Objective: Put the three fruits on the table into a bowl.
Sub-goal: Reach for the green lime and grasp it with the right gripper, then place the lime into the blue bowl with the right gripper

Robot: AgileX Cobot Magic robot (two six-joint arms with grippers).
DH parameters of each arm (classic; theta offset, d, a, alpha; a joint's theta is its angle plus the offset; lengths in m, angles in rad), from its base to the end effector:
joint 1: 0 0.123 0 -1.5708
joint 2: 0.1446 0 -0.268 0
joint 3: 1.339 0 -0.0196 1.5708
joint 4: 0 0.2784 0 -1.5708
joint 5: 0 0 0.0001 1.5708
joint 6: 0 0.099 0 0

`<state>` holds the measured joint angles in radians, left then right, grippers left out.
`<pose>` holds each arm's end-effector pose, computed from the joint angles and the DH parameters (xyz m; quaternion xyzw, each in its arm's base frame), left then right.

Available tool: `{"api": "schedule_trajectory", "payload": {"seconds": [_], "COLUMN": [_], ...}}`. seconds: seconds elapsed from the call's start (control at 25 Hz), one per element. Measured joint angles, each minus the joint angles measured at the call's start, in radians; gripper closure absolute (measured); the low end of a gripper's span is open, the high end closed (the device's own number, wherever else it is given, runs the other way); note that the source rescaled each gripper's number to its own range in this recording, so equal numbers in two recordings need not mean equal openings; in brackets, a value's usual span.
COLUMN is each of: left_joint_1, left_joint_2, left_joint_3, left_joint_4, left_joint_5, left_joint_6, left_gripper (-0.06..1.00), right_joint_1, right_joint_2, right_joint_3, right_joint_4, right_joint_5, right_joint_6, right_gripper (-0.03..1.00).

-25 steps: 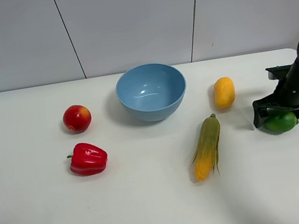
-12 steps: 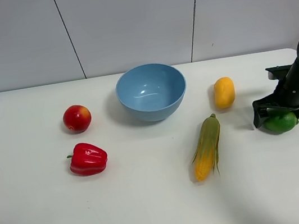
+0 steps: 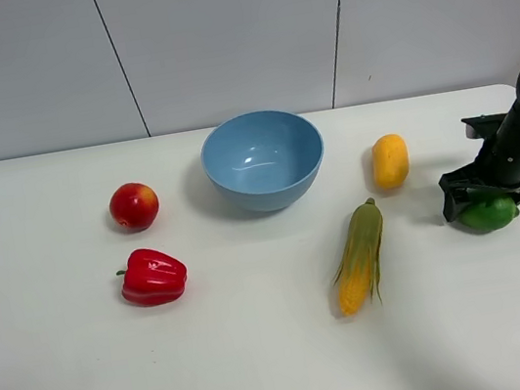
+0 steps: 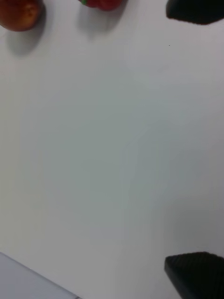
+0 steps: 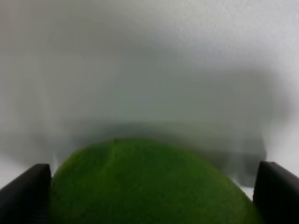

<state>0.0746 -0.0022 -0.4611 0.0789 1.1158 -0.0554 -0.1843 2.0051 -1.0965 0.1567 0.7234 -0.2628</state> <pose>0.0445 0.0104 0.2705 -0.0588 0.8736 0.0440 0.4811 0.3496 -0.0548 0.0584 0.0188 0.9984 0.0484 0.0243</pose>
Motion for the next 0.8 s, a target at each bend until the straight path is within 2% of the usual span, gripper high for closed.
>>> {"api": "schedule_trajectory", "payload": {"seconds": [0.08, 0.16, 0.2, 0.8], "left_joint_1": [0.0, 0.0, 0.0, 0.0], "left_joint_2": [0.0, 0.0, 0.0, 0.0], "left_joint_3": [0.0, 0.0, 0.0, 0.0], "left_joint_4": [0.0, 0.0, 0.0, 0.0], "left_joint_5": [0.0, 0.0, 0.0, 0.0], "left_joint_6": [0.0, 0.0, 0.0, 0.0], "left_gripper": [-0.06, -0.06, -0.06, -0.06], "right_joint_1": [0.0, 0.0, 0.0, 0.0], "right_joint_2": [0.0, 0.0, 0.0, 0.0], "right_joint_3": [0.0, 0.0, 0.0, 0.0], "right_joint_4": [0.0, 0.003, 0.005, 0.03], "right_joint_5": [0.0, 0.0, 0.0, 0.003], "right_joint_6": [0.0, 0.0, 0.0, 0.003], "right_gripper": [0.44, 0.55, 0.57, 0.57]}}
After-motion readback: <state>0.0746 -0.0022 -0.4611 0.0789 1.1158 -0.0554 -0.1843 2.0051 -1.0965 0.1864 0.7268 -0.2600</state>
